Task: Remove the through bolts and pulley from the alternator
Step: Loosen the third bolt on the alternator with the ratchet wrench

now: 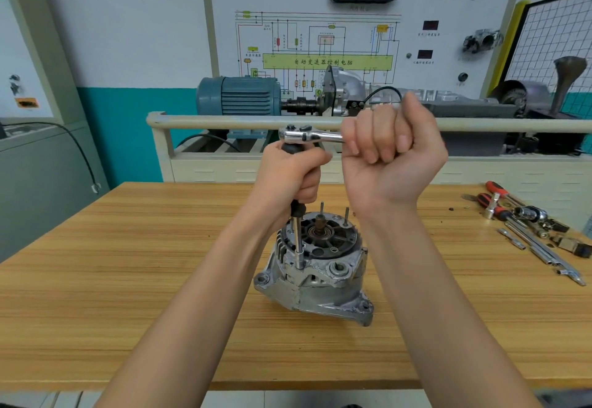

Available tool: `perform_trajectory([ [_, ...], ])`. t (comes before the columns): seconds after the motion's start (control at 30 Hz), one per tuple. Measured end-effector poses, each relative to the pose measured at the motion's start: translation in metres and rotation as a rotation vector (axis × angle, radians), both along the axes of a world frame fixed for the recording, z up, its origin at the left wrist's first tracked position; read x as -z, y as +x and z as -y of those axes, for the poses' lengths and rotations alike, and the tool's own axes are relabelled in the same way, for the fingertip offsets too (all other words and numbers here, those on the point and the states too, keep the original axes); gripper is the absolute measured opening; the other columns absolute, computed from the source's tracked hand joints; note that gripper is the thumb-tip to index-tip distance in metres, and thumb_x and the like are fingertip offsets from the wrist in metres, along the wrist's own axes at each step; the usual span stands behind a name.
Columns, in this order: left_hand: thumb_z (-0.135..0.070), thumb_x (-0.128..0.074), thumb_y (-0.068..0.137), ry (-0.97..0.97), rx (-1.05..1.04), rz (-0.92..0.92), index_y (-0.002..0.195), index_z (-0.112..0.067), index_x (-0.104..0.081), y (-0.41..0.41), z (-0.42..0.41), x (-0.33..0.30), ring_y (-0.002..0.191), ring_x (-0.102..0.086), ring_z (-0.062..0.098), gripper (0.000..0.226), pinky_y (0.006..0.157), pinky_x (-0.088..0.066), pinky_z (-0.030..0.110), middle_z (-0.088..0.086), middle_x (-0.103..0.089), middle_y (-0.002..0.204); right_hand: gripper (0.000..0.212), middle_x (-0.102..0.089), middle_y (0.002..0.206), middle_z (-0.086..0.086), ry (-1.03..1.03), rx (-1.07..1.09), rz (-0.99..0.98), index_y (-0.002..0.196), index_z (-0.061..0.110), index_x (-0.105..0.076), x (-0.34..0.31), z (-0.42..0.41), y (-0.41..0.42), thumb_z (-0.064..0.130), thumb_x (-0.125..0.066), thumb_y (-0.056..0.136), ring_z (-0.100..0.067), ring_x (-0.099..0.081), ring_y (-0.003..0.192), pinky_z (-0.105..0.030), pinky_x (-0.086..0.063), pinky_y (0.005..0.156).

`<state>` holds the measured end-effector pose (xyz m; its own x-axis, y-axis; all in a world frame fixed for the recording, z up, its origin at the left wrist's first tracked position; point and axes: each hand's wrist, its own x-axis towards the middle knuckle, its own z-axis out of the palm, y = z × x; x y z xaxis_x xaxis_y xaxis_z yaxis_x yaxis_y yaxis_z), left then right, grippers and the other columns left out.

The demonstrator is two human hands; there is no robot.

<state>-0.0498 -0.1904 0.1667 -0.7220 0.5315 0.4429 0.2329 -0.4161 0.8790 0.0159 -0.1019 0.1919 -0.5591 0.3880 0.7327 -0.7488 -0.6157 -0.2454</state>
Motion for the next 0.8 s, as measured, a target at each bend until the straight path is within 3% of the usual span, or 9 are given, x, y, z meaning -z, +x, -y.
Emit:
perform_trajectory([
  [0.13,0.006,-0.053,0.088,-0.055,0.066,0.002,0.047,-0.018,-0.035,0.000,-0.002,-0.002,0.028,-0.016,0.007,0.051,0.038,-0.017,0.013,-0.005,-0.026,0.036,0.049,-0.024,0.032,0.005,-0.203,-0.290,0.104,0.036,0.017,-0.033,-0.003,-0.023,-0.016,0.014,-0.042,0.084,-0.009,-0.019,0.031,-0.021,-0.021,0.040],
  [0.33,-0.008,-0.058,0.073,-0.128,0.193,0.002,0.041,-0.019,-0.037,-0.001,-0.002,0.001,0.026,-0.016,0.006,0.040,0.038,-0.017,0.011,-0.005,-0.025,0.034,0.052,-0.025,0.030,0.001,-0.309,-0.602,0.171,0.036,0.014,-0.032,-0.002,-0.039,-0.042,0.014,-0.042,0.087,-0.008,-0.012,0.036,-0.024,-0.024,0.034],
  [0.43,-0.007,-0.055,0.076,-0.160,0.214,-0.003,0.040,-0.021,-0.032,0.002,-0.001,0.004,0.026,-0.016,0.006,0.045,0.037,-0.018,0.010,-0.006,-0.023,0.034,0.053,-0.025,0.029,0.000,-0.348,-0.716,0.196,0.036,0.013,-0.031,-0.004,-0.038,-0.050,0.015,-0.041,0.088,-0.007,-0.012,0.034,-0.023,-0.023,0.033],
  [0.57,0.004,-0.045,0.088,-0.130,0.109,0.007,0.045,-0.019,-0.026,0.002,0.000,0.004,0.030,-0.013,0.008,0.053,0.040,-0.016,0.012,-0.006,-0.020,0.037,0.051,-0.024,0.030,0.003,-0.326,-0.563,0.187,0.036,0.015,-0.032,-0.005,-0.034,-0.043,0.013,-0.043,0.086,-0.011,-0.021,0.026,-0.023,-0.022,0.033],
  [0.8,0.006,-0.048,0.085,-0.101,-0.146,0.040,0.045,-0.022,-0.031,0.008,-0.008,0.007,0.033,-0.016,0.009,0.051,0.038,-0.019,0.013,-0.007,-0.024,0.040,0.052,-0.024,0.033,0.005,-0.181,-0.130,0.058,0.036,0.019,-0.033,0.001,-0.014,-0.006,0.013,-0.040,0.087,-0.009,-0.019,0.033,-0.022,-0.023,0.039],
])
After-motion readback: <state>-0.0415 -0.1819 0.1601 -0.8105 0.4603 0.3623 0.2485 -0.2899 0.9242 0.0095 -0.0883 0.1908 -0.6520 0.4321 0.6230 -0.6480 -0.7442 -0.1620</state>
